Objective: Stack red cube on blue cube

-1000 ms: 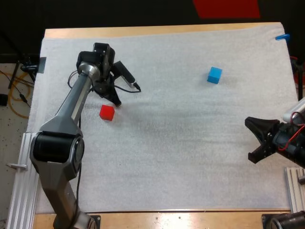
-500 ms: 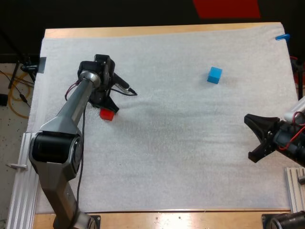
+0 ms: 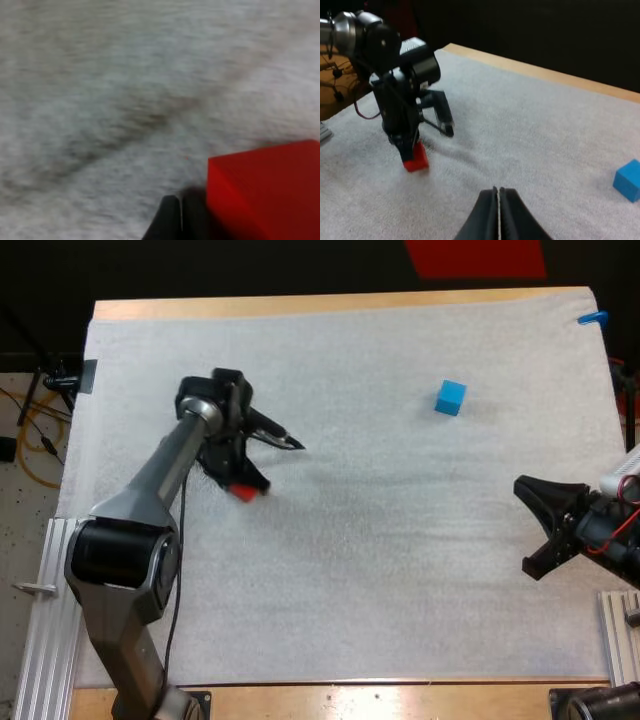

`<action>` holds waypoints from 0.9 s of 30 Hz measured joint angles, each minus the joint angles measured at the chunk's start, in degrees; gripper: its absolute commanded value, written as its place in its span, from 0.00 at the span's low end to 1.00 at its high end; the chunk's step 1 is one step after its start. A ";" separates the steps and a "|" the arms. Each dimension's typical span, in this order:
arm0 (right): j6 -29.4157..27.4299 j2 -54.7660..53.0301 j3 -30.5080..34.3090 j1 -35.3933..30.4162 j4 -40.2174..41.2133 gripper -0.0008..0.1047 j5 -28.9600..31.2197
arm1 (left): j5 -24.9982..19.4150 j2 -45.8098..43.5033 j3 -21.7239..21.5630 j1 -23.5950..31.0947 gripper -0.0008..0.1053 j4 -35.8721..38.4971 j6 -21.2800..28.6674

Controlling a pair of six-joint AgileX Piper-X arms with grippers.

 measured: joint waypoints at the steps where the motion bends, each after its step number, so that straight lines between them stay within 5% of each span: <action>1: 0.00 0.00 0.00 0.00 -0.01 0.01 0.00 | 0.06 -0.17 0.18 -0.58 0.01 0.03 0.00; 20: 0.00 0.00 0.00 0.00 -0.90 0.01 0.00 | 9.61 -0.95 0.41 -19.07 0.01 0.32 -7.37; 27: 0.00 0.00 0.00 0.00 -0.89 0.01 0.00 | 8.06 -4.12 0.55 -22.63 0.01 -1.77 -7.37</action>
